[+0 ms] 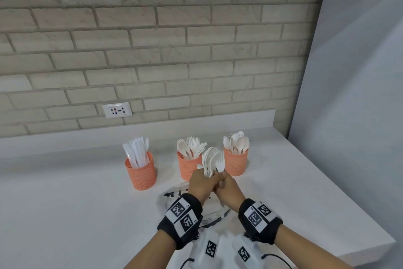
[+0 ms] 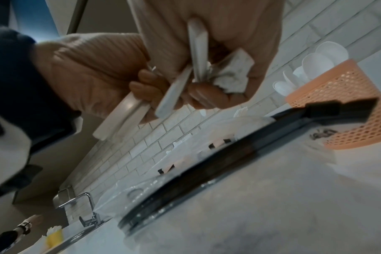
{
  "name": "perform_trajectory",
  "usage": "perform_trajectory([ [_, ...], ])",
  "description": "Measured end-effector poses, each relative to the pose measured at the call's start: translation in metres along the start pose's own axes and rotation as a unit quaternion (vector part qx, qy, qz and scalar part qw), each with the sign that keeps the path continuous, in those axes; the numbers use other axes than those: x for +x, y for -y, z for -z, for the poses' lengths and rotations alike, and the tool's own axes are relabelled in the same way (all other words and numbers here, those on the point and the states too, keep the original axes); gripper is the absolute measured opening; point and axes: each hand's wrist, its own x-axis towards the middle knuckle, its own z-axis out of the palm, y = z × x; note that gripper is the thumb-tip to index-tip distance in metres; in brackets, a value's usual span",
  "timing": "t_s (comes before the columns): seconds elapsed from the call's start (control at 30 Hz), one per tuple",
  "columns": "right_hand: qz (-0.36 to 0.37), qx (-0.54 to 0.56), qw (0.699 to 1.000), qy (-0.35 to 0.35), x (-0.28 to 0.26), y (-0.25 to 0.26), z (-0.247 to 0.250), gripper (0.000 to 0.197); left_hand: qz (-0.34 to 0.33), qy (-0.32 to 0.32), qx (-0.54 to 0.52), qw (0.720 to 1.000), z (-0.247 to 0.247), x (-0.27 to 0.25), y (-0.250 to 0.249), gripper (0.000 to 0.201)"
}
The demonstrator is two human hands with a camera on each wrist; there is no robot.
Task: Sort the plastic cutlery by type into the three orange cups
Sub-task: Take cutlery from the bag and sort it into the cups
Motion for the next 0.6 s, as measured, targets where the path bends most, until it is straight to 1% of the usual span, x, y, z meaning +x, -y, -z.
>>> perform_trajectory([
  [0.07,-0.011,0.011,1.0,0.001,-0.003,0.001,0.001,0.034,-0.003,-0.014,-0.016,1.0,0.0,0.002,-0.004,0.022],
  [0.1,-0.014,0.013,1.0,0.002,-0.004,0.002,0.001,0.038,-0.007,-0.027,-0.03,0.999,0.0,0.004,-0.008,0.015],
  [0.13,-0.01,0.012,1.0,0.003,-0.004,0.004,0.003,0.04,-0.015,-0.042,-0.045,0.998,0.002,0.005,-0.012,0.013],
  [0.2,0.005,0.018,1.0,0.008,-0.005,0.005,0.005,0.037,-0.036,-0.076,-0.076,0.994,0.007,0.011,-0.02,0.019],
  [0.23,0.009,0.03,0.999,0.011,-0.005,0.006,0.006,0.034,-0.05,-0.097,-0.095,0.989,0.012,0.013,-0.025,0.018],
  [0.3,-0.004,0.066,0.998,0.018,-0.007,0.009,0.007,0.027,-0.064,-0.145,-0.128,0.979,0.023,0.019,-0.035,0.02],
  [0.37,-0.028,0.109,0.993,0.02,-0.008,0.01,0.01,0.022,-0.055,-0.172,-0.145,0.973,0.036,0.027,-0.038,0.03],
  [0.43,-0.051,0.155,0.986,0.022,-0.006,0.011,0.012,0.023,-0.015,-0.166,-0.169,0.971,0.046,0.033,-0.034,0.035],
  [0.5,-0.067,0.196,0.978,0.026,-0.005,0.013,0.013,0.023,0.015,-0.143,-0.203,0.969,0.052,0.034,-0.029,0.027],
  [0.6,-0.065,0.232,0.97,0.043,-0.003,0.016,0.014,0.023,0.038,-0.116,-0.24,0.963,0.052,0.027,-0.022,0.014],
])
